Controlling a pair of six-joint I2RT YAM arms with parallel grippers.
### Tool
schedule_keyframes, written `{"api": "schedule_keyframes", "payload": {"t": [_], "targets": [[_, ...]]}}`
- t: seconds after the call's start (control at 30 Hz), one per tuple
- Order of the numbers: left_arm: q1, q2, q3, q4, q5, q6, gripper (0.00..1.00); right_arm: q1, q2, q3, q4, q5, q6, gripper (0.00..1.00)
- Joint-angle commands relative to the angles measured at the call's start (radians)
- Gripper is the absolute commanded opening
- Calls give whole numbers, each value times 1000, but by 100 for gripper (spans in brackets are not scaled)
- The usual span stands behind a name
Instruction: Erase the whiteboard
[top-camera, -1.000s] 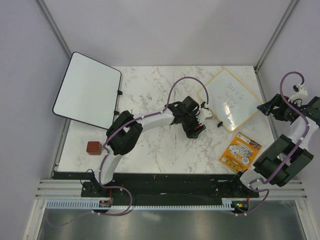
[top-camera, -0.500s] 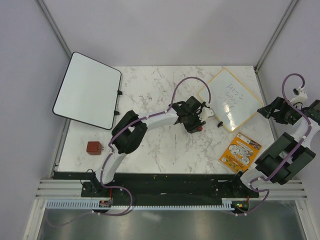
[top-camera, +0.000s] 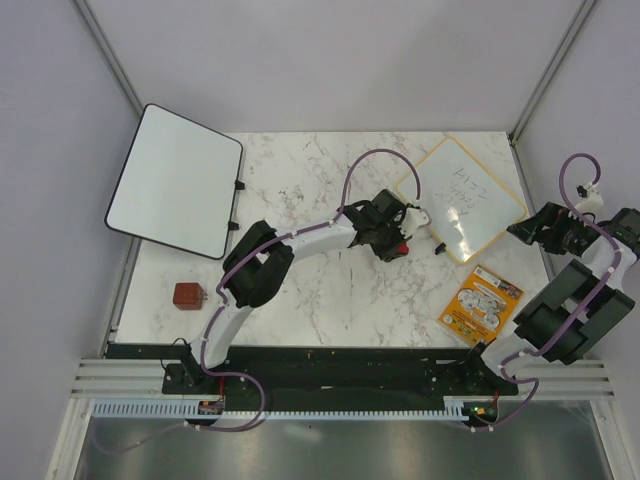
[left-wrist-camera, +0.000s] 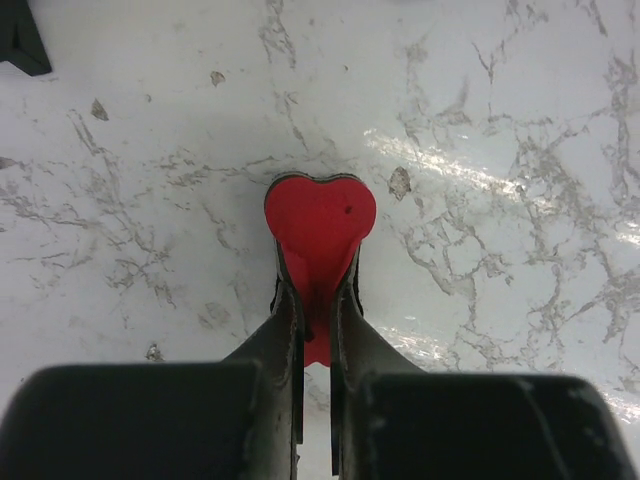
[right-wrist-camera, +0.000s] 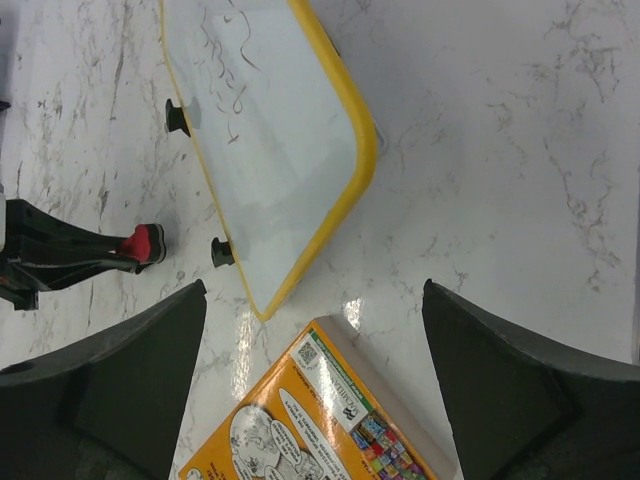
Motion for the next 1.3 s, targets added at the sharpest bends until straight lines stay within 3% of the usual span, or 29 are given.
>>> {"api": "schedule_keyframes", "payload": {"t": [0.0, 0.33, 0.57, 0.87, 0.97, 1.17, 1.27], "targets": [[14, -95, -11, 161, -25, -117, 2, -5, 20, -5, -2, -110, -76, 94], [32, -125, -17, 356, 10, -329, 2, 19, 87, 4, 33, -150, -139, 89], [37, -148, -36, 405, 30, -366, 2, 59, 150, 36, 53, -144, -159, 80], [54, -136, -33, 403, 37, -386, 2, 102, 121, -14, 364, -113, 122, 77], [58, -119, -11, 405, 34, -396, 2, 118, 127, -13, 418, -82, 177, 73], [64, -67, 88, 402, 39, -406, 2, 134, 161, -11, 520, -71, 272, 67], [63, -6, 193, 357, 40, -398, 2, 141, 173, -11, 547, -79, 294, 60]]}}
